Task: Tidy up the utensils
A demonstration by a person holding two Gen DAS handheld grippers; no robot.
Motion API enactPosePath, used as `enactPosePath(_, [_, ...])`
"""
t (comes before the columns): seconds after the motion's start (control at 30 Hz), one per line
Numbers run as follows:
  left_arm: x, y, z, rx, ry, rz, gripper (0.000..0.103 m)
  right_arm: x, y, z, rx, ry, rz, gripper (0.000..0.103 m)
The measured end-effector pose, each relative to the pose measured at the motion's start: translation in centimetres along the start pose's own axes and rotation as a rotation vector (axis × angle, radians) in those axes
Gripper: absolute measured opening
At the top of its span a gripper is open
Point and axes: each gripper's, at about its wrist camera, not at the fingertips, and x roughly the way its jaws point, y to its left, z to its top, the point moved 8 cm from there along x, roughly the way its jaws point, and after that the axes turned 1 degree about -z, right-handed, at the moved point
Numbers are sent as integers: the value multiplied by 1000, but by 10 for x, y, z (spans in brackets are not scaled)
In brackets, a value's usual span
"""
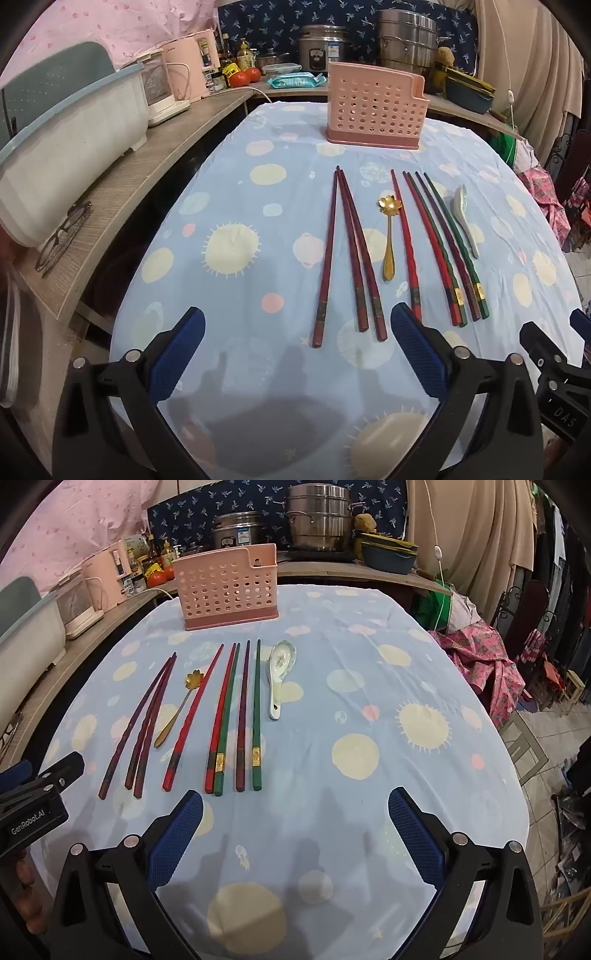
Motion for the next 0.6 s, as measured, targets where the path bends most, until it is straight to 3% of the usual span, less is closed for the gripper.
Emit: enactPosePath(0.6, [-3,-2,-11,18,17,-32,96,-3,1,-11,-13,21,-6,96])
